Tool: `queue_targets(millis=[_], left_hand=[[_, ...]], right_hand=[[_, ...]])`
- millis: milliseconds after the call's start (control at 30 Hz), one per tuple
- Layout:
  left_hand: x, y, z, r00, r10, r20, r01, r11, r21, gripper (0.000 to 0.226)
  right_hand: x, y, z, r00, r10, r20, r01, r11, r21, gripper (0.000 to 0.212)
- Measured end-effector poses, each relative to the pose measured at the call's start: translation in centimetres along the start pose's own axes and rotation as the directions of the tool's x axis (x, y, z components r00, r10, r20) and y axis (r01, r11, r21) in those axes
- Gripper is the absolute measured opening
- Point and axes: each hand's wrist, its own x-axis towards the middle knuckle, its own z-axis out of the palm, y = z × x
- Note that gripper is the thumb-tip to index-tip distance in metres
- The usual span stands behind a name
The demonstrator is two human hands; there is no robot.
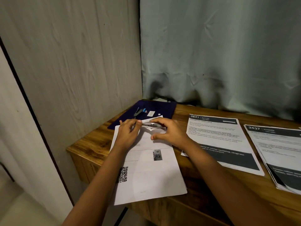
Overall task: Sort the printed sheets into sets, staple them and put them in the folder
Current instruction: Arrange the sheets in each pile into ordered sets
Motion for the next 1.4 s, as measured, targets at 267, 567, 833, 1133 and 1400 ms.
queue_targets(millis=[267,567,833,1133,1400], left_hand=[[0.1,-0.3,0.0,1.0,0.017,0.004,-0.017,1.0,-0.011,0.028],[0.5,-1.1,0.1,0.998,0.057,0.013,-0.057,0.998,-0.013,0.019],[0.5,-1.1,0.1,0.998,0.061,0.017,-0.06,0.998,-0.027,0.016],[0.4,-1.1,0.0,0.999,0.039,0.027,-0.038,0.998,-0.046,0.014],[0.2,-0.5,0.0,1.0,-0.002,0.023,0.003,1.0,-0.03,0.015]], right_hand=[[0.6,-0.4,0.6,0.99,-0.022,-0.14,0.032,0.997,0.071,0.023],[0.5,-0.4,0.8,0.982,-0.021,-0.19,0.035,0.997,0.072,0.016],[0.5,-0.6,0.7,0.984,-0.017,-0.177,0.026,0.998,0.051,0.013],[0.4,-0.1,-0.7,0.999,0.034,-0.025,-0.028,0.978,0.207,0.017],[0.7,0.0,-0.4,0.995,0.081,0.064,-0.091,0.982,0.167,0.028]])
